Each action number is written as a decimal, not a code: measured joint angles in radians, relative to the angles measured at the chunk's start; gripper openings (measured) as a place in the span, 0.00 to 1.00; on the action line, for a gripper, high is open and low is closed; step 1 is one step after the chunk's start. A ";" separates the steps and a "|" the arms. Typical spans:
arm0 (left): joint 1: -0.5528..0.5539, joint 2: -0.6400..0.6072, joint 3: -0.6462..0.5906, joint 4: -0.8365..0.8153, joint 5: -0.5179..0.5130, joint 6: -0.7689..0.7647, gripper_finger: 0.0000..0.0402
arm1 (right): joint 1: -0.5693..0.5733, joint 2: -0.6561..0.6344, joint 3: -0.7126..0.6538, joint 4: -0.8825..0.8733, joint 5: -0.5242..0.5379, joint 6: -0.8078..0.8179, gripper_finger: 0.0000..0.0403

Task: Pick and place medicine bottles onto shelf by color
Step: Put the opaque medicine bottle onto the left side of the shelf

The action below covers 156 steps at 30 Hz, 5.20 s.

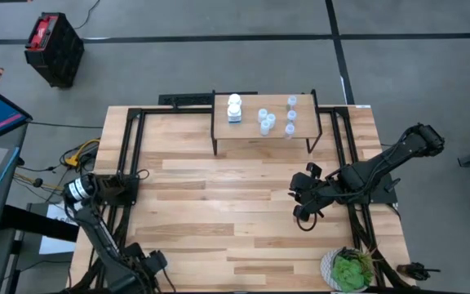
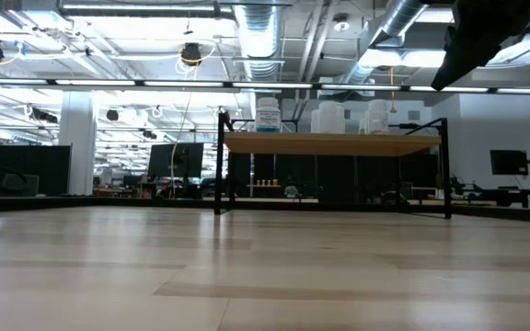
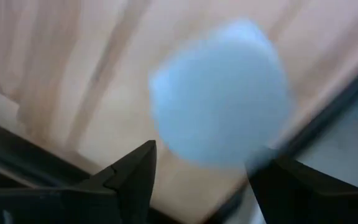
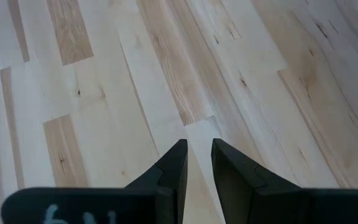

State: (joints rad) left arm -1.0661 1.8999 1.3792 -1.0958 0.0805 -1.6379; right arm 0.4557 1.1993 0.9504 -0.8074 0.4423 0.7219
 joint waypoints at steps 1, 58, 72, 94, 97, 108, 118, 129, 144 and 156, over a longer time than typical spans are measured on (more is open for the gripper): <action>0.008 0.000 -0.017 0.005 -0.009 0.000 0.56 | 0.000 0.000 0.000 0.000 0.000 0.000 0.24; 0.046 0.000 -0.074 0.057 -0.085 0.021 0.50 | 0.000 0.000 0.000 0.007 -0.003 -0.023 0.24; 0.165 0.000 -0.087 0.057 -0.185 0.237 0.04 | 0.000 0.000 0.000 0.007 -0.003 -0.023 0.24; 0.601 0.000 -0.087 0.324 -0.305 0.779 0.00 | 0.000 0.000 0.000 -0.001 -0.004 -0.023 0.24; 0.641 0.000 -0.087 0.361 -0.300 0.820 0.00 | 0.000 0.000 0.000 -0.001 -0.010 -0.023 0.24; 0.688 0.000 -0.029 0.175 -0.252 0.981 0.00 | 0.000 0.000 0.000 -0.001 -0.025 -0.024 0.24; 0.679 -0.002 0.026 0.146 0.086 1.132 0.00 | 0.000 0.000 0.000 -0.001 -0.019 -0.026 0.24; 0.607 0.000 0.026 0.314 -0.049 0.991 0.00 | 0.000 0.000 0.000 -0.001 -0.019 -0.023 0.24; 0.505 0.151 0.025 0.591 -0.202 0.927 0.00 | 0.002 0.000 -0.022 0.000 -0.021 -0.024 0.24; 0.547 0.152 0.026 0.643 -0.354 1.017 0.00 | 0.002 0.000 -0.041 0.000 -0.022 -0.023 0.24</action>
State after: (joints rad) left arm -0.5192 2.0515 1.4052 -0.4526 -0.2735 -0.6212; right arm 0.4580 1.1995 0.9096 -0.8078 0.4202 0.6991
